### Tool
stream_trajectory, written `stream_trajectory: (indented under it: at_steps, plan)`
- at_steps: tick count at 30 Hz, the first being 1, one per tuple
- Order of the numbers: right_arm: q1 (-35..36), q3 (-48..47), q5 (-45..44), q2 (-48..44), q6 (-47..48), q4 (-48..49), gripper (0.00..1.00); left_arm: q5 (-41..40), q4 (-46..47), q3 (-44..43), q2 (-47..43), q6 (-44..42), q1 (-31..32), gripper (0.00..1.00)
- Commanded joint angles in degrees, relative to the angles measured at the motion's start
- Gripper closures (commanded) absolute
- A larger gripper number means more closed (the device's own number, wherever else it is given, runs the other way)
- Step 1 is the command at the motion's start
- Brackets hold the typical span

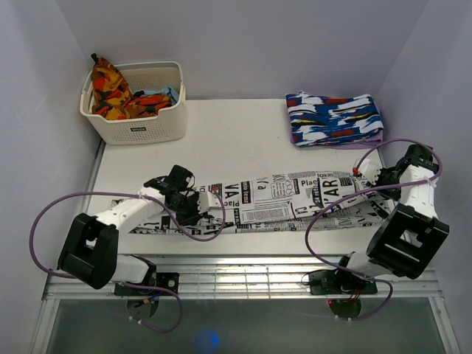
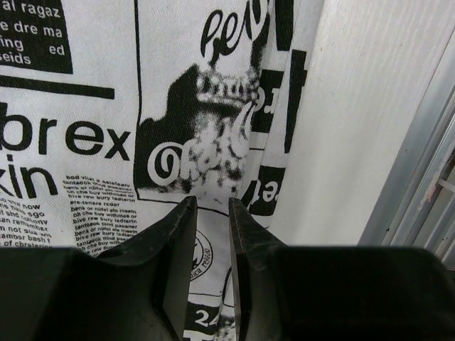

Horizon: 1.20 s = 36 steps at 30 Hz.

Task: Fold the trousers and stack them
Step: Fold the trousers

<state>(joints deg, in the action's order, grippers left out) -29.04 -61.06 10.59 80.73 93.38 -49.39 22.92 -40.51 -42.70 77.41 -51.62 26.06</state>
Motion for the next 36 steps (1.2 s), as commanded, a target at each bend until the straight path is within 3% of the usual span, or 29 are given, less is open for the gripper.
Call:
stream_trajectory:
  at_steps: [1,36]
  plan:
    - [0.21,-0.55,-0.92,0.13,-0.04,1.31,0.92,3.45,-0.45,0.07,-2.70,-0.77,-0.14,0.64]
    - [0.47,-2.49,-1.62,2.94,-1.80,1.31,0.92,3.37,2.01,-0.28,2.40,-2.79,2.50,0.66]
